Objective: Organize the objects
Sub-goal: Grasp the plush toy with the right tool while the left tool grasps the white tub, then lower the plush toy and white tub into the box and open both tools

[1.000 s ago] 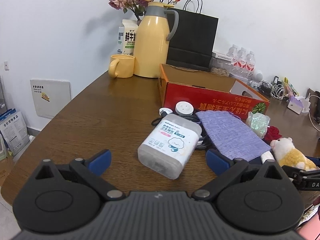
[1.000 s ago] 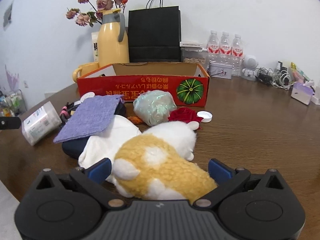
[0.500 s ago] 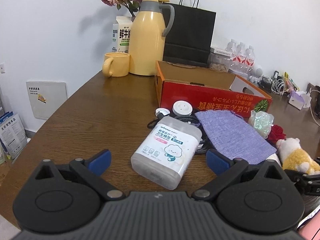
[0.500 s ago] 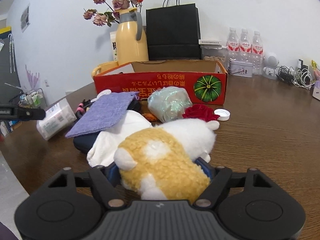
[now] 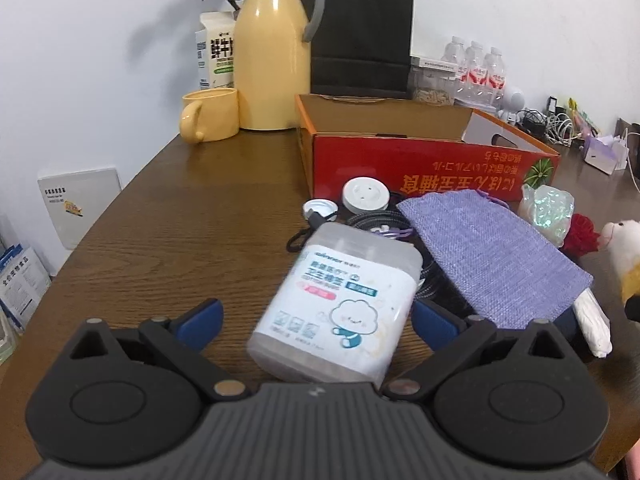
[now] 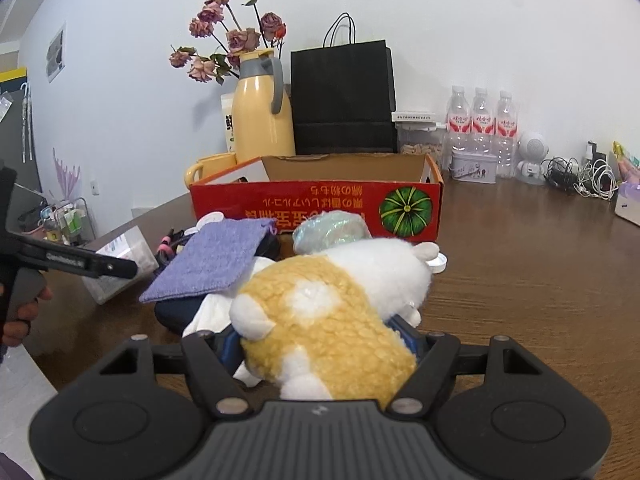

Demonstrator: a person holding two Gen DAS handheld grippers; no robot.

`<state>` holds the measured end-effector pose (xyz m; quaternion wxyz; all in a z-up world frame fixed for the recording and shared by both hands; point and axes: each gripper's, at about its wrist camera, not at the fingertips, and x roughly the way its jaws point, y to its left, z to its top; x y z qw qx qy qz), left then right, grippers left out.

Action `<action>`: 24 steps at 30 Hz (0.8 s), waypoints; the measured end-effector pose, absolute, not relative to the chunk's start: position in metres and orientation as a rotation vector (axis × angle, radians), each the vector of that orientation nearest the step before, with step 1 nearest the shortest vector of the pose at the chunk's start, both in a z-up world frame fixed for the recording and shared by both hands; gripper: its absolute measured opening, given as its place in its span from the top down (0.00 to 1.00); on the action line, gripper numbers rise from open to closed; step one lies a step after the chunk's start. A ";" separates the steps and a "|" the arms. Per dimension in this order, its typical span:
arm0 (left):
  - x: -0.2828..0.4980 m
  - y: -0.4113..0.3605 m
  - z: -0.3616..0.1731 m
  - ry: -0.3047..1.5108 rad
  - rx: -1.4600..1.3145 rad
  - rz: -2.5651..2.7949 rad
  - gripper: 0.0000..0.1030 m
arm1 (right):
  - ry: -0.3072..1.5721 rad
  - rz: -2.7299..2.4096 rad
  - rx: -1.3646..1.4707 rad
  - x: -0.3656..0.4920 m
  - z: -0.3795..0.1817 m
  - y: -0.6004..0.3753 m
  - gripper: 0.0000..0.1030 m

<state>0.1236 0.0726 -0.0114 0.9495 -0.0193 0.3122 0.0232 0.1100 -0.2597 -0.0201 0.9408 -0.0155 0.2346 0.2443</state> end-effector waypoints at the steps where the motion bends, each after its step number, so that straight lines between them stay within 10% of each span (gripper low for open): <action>1: 0.124 0.072 -0.013 0.633 -0.046 0.036 0.11 | 0.478 0.499 -0.035 0.110 -0.020 -0.259 0.31; 9: 0.114 0.071 -0.010 0.588 -0.078 0.049 0.35 | 0.455 0.514 -0.049 0.112 -0.016 -0.254 0.31; 24: 0.104 0.065 0.033 0.422 -0.044 0.058 0.36 | 0.382 0.524 -0.074 0.123 0.005 -0.249 0.31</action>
